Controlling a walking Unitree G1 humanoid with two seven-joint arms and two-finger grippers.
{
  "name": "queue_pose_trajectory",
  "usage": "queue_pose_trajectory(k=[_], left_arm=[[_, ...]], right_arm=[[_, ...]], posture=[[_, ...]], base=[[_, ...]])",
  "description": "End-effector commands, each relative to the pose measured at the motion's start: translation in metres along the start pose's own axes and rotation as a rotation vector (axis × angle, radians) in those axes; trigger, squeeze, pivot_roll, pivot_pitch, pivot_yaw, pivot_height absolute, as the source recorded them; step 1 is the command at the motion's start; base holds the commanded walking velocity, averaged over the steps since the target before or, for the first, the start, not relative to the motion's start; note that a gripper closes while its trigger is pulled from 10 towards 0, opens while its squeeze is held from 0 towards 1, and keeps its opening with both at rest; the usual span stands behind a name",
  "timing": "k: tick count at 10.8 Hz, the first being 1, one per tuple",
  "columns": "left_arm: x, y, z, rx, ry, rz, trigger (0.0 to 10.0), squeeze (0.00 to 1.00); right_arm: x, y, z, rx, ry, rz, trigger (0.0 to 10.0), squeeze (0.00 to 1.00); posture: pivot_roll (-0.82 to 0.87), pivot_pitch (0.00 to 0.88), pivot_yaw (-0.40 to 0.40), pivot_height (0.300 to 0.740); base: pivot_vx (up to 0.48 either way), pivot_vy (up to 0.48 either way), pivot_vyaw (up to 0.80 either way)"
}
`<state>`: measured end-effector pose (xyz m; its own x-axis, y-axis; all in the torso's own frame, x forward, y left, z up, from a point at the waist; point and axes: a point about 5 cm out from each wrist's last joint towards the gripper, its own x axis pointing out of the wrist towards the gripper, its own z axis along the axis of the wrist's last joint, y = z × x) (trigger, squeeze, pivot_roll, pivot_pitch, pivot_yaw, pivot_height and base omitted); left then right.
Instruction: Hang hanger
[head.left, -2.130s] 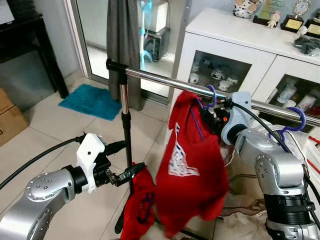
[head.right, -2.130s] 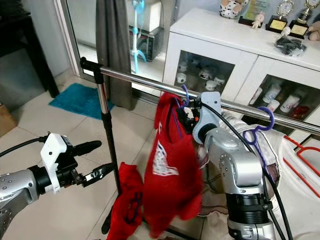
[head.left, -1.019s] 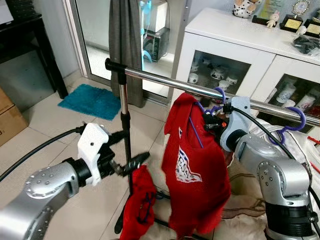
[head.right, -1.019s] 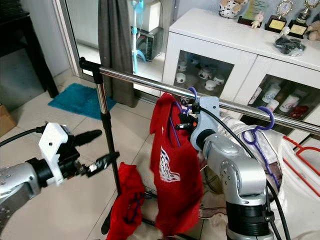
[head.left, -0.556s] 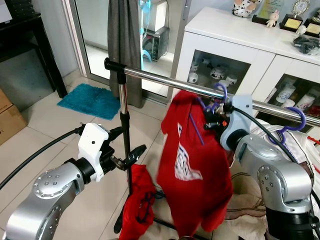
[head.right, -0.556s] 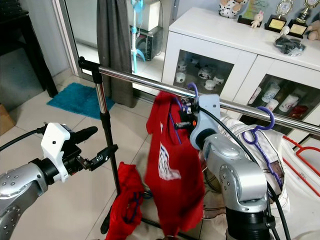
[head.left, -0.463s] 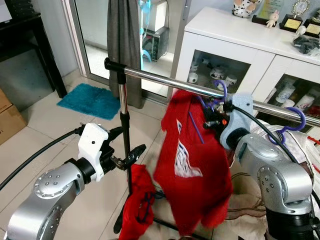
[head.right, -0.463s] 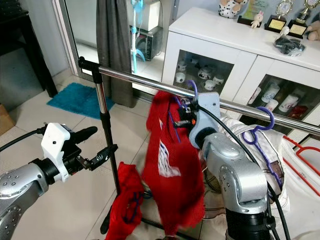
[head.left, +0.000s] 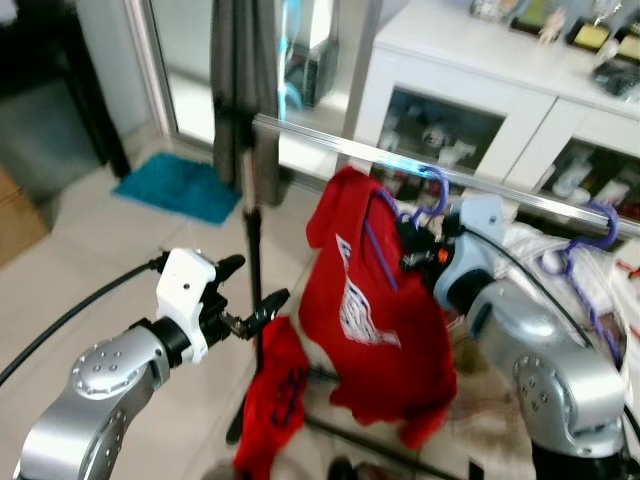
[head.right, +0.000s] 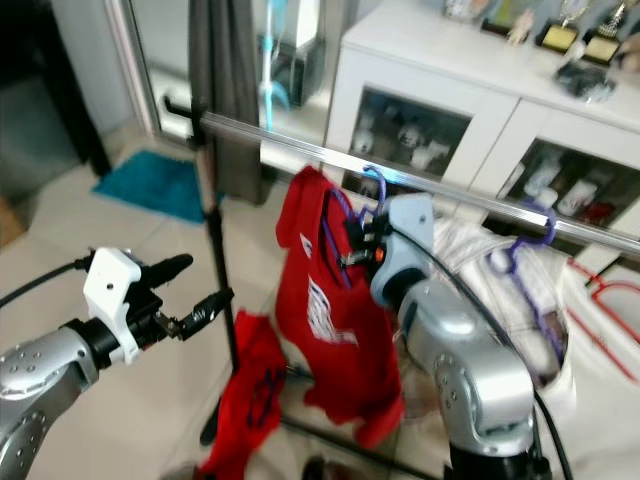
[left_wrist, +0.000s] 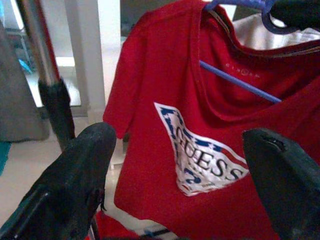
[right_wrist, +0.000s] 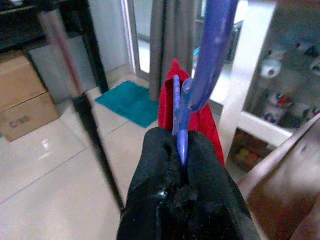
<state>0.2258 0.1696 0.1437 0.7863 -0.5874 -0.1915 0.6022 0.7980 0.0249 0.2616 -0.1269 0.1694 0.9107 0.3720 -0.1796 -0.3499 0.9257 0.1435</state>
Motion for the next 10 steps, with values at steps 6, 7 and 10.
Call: queue_pose_trajectory(k=[6, 7, 10], left_arm=[[0.003, -0.004, -0.002, 0.009, 0.004, -0.016, 10.0, 0.00], [0.005, -0.004, -0.001, 0.010, 0.002, -0.017, 10.0, 0.00], [0.024, 0.004, 0.013, -0.010, -0.047, 0.039, 10.0, 1.00]], right_arm=[[-0.004, 0.005, 0.006, -0.008, -0.059, 0.063, 0.0, 0.00], [-0.004, 0.009, 0.006, -0.001, -0.068, 0.096, 0.0, 0.00], [0.000, 0.025, 0.016, 0.079, -0.133, 0.276, 0.0, 0.00]], posture=[[-0.01, 0.000, -0.098, 0.740], [-0.01, 0.000, -0.099, 0.740], [-0.01, 0.000, -0.098, 0.740]], base=[[-0.327, 0.000, 0.00], [-0.300, 0.000, 0.00], [0.000, 0.000, 0.00]])
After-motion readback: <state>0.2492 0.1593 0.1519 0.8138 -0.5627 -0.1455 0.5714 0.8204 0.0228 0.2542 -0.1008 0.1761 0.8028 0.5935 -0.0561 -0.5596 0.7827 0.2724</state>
